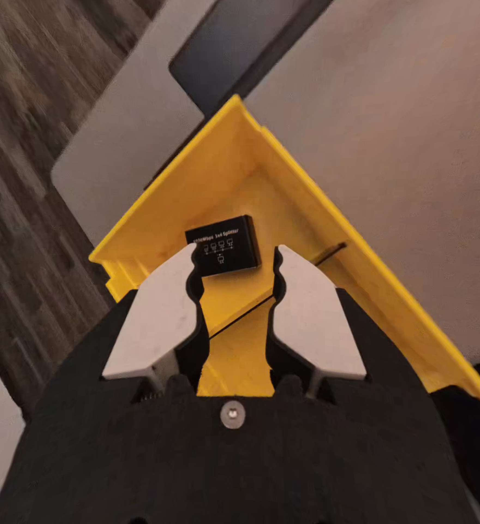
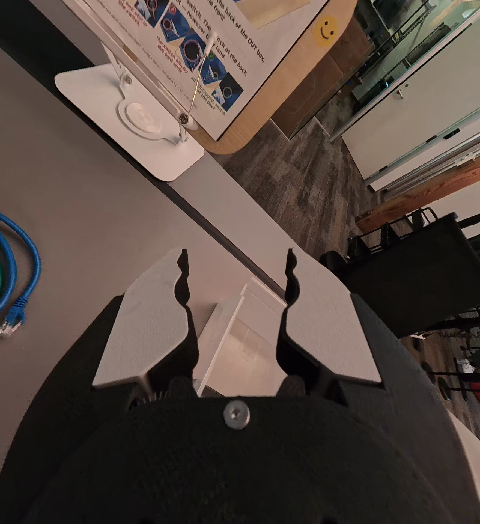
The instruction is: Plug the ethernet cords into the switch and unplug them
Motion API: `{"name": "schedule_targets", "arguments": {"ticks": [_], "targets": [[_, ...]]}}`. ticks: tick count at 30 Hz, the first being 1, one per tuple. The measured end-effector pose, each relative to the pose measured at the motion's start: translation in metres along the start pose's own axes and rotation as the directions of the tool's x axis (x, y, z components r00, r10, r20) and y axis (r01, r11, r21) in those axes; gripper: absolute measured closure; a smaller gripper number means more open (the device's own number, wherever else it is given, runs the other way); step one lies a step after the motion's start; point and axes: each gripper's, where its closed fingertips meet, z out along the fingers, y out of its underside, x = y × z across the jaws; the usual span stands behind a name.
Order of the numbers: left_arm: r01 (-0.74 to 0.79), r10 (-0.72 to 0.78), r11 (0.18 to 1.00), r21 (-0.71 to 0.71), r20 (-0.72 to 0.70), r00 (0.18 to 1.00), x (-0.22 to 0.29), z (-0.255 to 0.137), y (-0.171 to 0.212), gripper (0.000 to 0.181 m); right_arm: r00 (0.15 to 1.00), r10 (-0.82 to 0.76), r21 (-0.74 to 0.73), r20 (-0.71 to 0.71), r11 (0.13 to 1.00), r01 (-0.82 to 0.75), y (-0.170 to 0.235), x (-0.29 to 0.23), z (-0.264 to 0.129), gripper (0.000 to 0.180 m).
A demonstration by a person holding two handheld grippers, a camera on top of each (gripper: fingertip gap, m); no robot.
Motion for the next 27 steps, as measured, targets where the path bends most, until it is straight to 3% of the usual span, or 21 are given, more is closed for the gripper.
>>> {"name": "schedule_targets", "arguments": {"ticks": [2,5,7,10,14,27], "targets": [[-0.017,0.008,0.991,-0.131,-0.071,0.997,-0.01,0.029,0.023,0.129,1.0,-0.006,-0.009,-0.004,1.0,0.006,0.001,-0.001,0.002,0.113],[-0.088,0.064,0.956,-0.281,-0.093,0.994,-0.024,0.061,0.052,0.108,1.0,-0.004,-0.025,-0.01,1.0,0.004,0.004,0.0,0.006,0.113],[-0.028,-0.021,0.929,-0.37,-0.126,0.992,-0.028,0.076,0.065,0.094,1.0,-0.004,-0.046,-0.016,0.999,0.003,0.009,0.002,0.01,0.113],[0.093,-0.155,0.942,-0.322,-0.174,0.972,-0.032,0.092,0.053,0.087,1.0,-0.004,-0.078,-0.015,0.997,0.003,0.016,0.002,0.018,0.113],[0.021,-0.087,0.928,-0.371,-0.161,0.983,-0.04,0.103,0.066,0.081,1.0,-0.006,-0.101,-0.015,0.995,0.004,0.021,0.002,0.024,0.113],[0.021,-0.139,0.923,-0.384,-0.283,0.949,-0.024,0.115,0.067,0.064,1.0,-0.025,-0.136,-0.008,0.99,0.023,0.025,-0.003,0.033,0.113]]}}
